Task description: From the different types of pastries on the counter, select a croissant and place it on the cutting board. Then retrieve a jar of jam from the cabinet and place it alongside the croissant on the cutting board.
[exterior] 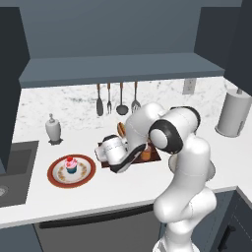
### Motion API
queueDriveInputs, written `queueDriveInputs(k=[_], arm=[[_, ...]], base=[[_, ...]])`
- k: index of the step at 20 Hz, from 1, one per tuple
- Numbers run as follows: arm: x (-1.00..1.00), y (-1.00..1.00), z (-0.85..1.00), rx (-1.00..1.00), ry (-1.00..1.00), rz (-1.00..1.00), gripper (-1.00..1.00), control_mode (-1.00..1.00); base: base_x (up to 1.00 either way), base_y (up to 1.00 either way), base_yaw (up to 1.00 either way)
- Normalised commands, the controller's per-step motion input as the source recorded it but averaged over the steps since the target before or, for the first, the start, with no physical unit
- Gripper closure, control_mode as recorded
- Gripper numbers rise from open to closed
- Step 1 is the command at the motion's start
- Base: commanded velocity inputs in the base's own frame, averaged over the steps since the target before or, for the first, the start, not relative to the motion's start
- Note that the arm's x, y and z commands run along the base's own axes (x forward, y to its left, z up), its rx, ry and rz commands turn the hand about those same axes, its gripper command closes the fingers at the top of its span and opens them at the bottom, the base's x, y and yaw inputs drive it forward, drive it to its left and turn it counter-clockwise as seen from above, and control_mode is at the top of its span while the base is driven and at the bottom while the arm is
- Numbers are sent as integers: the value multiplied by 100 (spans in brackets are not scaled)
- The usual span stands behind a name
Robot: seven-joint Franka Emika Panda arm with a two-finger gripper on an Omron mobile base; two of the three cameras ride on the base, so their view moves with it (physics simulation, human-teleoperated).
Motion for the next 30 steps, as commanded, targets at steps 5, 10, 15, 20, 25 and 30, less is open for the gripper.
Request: queueDriveInputs(k=[5, 10, 15, 20, 25, 30], arm=[[0, 0, -27, -2, -30, 0, -100, -100], [0, 0, 7, -1, -38, 0, -100, -100], [-35, -1, 54, 0, -31, -4, -100, -100], [-90, -27, 52, 1, -14, -9, -100, -100], [-84, -53, 43, 8, -1, -5, -100, -100], [-83, -85, 46, 16, 13, 2, -100, -100]], base=[[0, 0, 0], [0, 0, 0], [0, 0, 0], [0, 0, 0], [0, 0, 0], [0, 0, 0]])
